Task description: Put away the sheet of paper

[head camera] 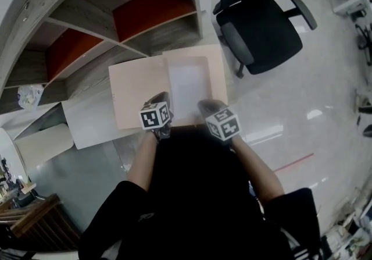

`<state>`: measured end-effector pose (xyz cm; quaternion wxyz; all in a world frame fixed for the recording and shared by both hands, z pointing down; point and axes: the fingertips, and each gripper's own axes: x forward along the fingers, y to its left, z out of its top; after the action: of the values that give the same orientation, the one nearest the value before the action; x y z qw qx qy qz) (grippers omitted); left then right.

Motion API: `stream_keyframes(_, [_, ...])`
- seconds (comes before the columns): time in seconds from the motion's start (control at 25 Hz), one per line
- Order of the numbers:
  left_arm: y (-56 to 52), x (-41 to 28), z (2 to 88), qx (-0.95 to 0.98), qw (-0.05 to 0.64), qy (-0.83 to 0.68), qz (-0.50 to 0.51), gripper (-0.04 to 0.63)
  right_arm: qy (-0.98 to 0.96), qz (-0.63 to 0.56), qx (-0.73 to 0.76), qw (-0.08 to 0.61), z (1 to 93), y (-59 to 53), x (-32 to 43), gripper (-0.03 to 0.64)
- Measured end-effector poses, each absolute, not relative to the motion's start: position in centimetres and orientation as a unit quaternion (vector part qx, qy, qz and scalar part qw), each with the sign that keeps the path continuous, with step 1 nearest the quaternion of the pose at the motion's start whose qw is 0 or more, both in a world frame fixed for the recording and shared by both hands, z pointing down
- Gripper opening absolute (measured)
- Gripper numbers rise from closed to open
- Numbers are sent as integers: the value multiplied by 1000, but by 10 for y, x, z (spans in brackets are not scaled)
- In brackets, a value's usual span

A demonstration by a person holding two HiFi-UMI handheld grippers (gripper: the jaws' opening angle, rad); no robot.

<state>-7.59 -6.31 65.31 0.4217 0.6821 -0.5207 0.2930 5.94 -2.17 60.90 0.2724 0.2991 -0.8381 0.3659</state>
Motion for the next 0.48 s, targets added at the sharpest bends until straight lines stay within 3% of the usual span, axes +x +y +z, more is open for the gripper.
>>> stream_keyframes(0.48, [-24, -106, 608, 708, 313, -568, 280, 48, -867, 318, 283, 257, 585, -20, 12, 25])
